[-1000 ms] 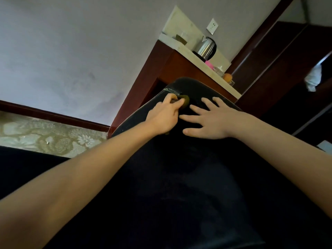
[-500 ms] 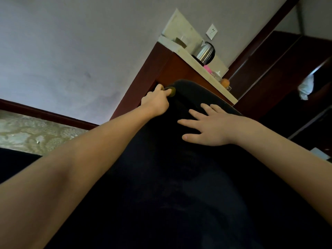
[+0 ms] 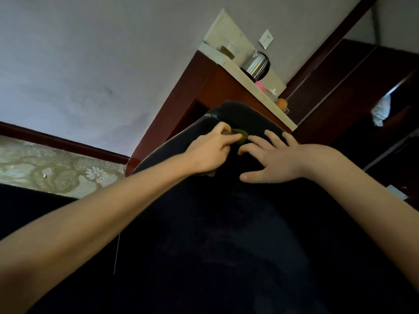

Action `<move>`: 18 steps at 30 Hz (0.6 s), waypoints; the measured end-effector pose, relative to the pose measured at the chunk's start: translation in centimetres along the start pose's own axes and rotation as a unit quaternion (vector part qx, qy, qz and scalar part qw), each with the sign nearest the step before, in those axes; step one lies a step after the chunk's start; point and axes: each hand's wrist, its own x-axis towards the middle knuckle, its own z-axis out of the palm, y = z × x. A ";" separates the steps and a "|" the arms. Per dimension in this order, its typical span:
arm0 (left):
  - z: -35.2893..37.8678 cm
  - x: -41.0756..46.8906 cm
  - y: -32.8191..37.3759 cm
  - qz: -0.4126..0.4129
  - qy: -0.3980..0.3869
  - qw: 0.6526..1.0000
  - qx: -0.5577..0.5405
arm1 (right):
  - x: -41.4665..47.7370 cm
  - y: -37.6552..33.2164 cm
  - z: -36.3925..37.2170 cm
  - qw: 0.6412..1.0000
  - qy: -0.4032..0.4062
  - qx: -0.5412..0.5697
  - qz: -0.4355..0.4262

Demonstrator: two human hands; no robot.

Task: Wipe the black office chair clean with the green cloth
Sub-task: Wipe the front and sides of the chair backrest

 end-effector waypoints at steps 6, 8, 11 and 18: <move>0.9 2.0 -0.3 -0.077 0.054 0.995 0.013 | -0.2 0.1 -0.1 0.998 -0.042 -0.039 -0.019; 0.8 3.5 0.0 -0.111 0.065 0.992 0.018 | -0.6 0.3 -0.3 0.995 -0.072 -0.053 -0.039; 0.7 4.1 0.4 -0.078 0.050 0.995 0.039 | -1.0 0.3 -0.4 0.993 -0.087 -0.048 -0.060; 0.2 0.2 1.5 0.019 0.012 0.998 -0.062 | -1.4 1.0 -0.7 0.992 -0.074 0.014 -0.101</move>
